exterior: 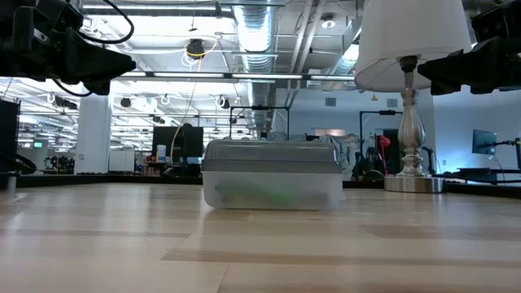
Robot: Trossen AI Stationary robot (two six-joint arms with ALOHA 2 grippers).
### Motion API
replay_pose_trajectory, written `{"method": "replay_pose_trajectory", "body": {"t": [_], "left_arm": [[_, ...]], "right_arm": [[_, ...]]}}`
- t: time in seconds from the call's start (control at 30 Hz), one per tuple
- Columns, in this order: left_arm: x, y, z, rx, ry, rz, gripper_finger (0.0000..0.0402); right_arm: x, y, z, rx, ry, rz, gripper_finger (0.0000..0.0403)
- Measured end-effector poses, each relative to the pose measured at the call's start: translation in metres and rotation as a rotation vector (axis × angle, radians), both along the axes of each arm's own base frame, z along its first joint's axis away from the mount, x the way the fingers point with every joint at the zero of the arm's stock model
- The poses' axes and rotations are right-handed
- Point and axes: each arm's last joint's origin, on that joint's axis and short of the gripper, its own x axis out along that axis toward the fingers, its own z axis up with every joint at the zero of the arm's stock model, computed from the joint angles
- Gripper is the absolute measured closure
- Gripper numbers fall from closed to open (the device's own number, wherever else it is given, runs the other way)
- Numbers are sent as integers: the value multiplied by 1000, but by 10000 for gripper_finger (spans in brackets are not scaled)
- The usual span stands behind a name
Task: Pick & place school supplies into a supply box
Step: Return to Home Position
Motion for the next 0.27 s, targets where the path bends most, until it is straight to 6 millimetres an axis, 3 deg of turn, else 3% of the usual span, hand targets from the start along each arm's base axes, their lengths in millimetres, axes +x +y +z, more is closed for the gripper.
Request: {"method": "replay_pose_trajectory", "body": {"t": [0.27], "left_arm": [[0, 0, 0, -4, 0, 0, 325]], "right_arm": [[0, 0, 0, 0, 0, 0, 337]]}}
